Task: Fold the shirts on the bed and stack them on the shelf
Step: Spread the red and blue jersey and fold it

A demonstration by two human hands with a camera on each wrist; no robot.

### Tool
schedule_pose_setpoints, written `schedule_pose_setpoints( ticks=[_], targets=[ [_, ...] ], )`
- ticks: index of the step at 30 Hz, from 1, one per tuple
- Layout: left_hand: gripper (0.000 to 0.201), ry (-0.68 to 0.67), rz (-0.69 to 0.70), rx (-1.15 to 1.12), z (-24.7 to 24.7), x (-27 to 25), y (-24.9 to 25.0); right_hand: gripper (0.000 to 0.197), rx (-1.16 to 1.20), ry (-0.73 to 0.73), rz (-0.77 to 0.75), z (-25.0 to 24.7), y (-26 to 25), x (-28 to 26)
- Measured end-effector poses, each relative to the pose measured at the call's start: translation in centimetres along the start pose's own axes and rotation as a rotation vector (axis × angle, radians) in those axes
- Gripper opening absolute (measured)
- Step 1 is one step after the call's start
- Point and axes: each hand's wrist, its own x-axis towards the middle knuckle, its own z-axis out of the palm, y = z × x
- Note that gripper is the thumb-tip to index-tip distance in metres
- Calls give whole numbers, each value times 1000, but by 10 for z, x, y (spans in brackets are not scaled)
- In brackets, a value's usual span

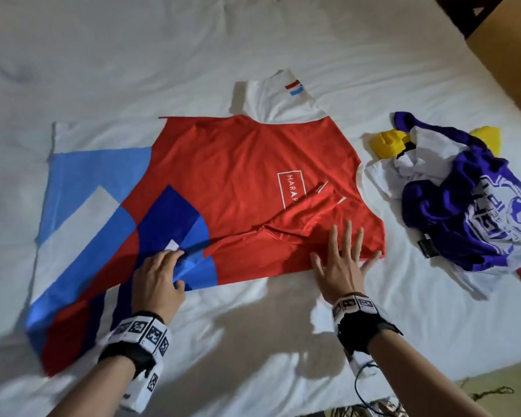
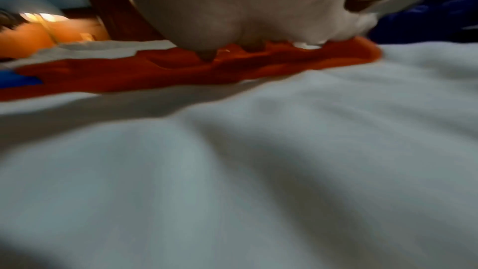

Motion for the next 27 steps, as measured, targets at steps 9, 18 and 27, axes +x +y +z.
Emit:
schedule_pose_setpoints(
  ticks=[9, 18, 27],
  targets=[
    [52, 6, -252, 24, -76, -22, -91, 57, 150, -161, -682, 34, -204, -17],
    [20, 239, -605, -172, -115, -4, -166, 23, 51, -285, -487, 36, -237, 24],
    [19, 352, -665, -531, -99, 13, -193, 21, -18, -291, -422, 40, -241, 39]
  ],
)
